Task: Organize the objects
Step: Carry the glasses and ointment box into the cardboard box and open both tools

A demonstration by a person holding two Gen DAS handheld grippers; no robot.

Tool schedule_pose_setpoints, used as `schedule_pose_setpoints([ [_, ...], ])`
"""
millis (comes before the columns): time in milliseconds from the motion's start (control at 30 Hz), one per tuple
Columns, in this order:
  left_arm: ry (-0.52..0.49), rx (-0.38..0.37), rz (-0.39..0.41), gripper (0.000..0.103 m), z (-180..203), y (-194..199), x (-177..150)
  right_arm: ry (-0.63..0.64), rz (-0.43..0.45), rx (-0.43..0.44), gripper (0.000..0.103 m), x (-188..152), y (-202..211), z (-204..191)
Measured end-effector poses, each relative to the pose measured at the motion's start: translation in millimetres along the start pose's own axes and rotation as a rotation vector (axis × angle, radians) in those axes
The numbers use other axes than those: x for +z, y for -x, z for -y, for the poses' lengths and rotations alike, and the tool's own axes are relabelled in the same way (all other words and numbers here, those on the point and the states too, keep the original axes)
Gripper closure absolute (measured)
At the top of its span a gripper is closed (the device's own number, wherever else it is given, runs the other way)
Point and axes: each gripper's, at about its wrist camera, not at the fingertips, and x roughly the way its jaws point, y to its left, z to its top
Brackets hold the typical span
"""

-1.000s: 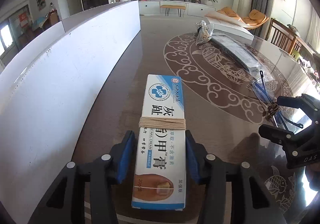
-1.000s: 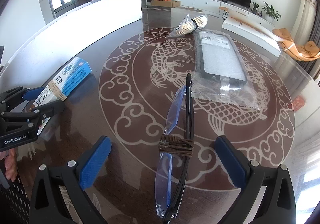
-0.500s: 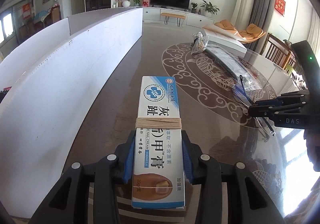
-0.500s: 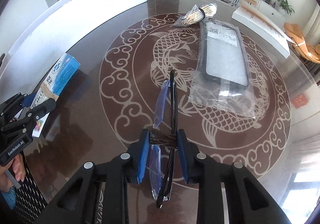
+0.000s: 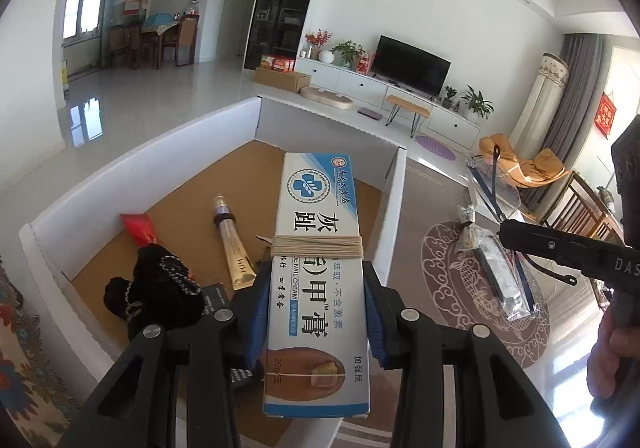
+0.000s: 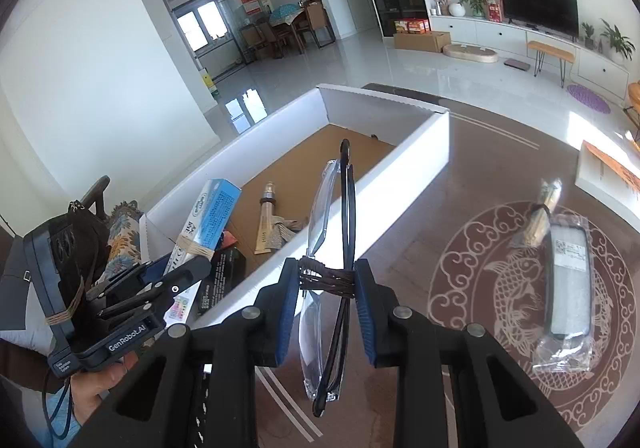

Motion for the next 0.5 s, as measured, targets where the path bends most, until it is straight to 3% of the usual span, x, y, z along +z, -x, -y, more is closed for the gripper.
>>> schedule_pose_setpoints([
  [200, 0.022, 0.153, -0.109, 0.061, -62.9, -36.2, 17.8, 0.097, -0.062, 0.084, 0.073, 26.0, -87.7, -81.8],
  [233, 0.027, 0.164, -0.142, 0.059, -68.1, -44.0, 17.2, 0.1, -0.088, 0.099, 0.072, 25.9, -103.6, -89.5],
  [300, 0.035, 0.192, -0.176, 0.042, -74.1, -53.1, 14.0, 0.091, -0.15, 0.116, 0.069, 23.3, -132.5, -97.4],
  [333, 0.037, 0.208, -0.169, 0.03, -74.7, -52.2, 11.7, 0.088, -0.173, 0.112, 0.061, 21.7, -142.5, -99.6],
  [367, 0.037, 0.222, -0.151, 0.027, -75.6, -47.9, 8.9, 0.091, -0.177, 0.098, 0.052, 20.2, -147.5, -99.7],
  [433, 0.044, 0.221, -0.113, 0.027, -70.3, -37.4, 2.5, 0.097, -0.133, 0.094, 0.044, 15.6, -137.8, -96.4],
  [500, 0.052, 0.197, -0.081, 0.027, -58.0, -25.7, -4.8, 0.104, -0.061, 0.077, 0.029, 8.1, -114.7, -86.1],
])
